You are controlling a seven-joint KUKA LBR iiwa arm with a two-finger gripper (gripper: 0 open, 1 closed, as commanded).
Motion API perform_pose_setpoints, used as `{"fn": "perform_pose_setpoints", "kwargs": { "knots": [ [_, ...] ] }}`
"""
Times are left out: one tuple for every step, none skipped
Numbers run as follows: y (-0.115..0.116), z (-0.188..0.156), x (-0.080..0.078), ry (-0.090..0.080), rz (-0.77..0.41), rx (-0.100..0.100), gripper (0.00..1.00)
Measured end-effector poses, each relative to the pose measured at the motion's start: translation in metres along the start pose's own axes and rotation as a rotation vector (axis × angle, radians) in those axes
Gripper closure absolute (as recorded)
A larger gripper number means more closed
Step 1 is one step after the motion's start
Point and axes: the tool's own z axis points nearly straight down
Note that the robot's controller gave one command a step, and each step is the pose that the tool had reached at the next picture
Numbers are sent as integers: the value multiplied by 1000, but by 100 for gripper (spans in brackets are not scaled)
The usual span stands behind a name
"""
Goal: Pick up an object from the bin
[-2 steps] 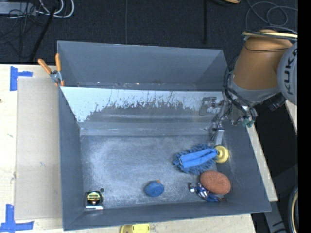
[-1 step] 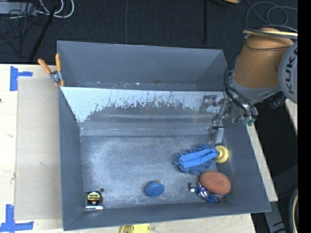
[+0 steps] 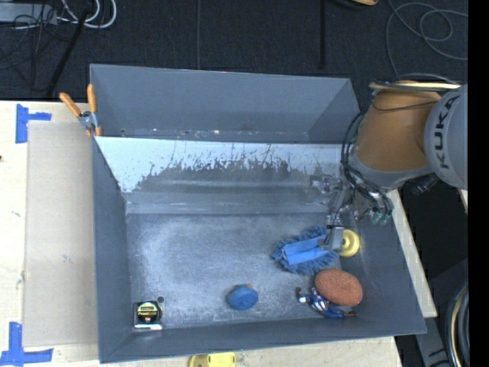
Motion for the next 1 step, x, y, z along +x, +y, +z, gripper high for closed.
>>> {"fn": "perform_pose_setpoints", "kwargs": {
  "knots": [
    [-26,36,25,8,-12,-3,0]
  ]
}}
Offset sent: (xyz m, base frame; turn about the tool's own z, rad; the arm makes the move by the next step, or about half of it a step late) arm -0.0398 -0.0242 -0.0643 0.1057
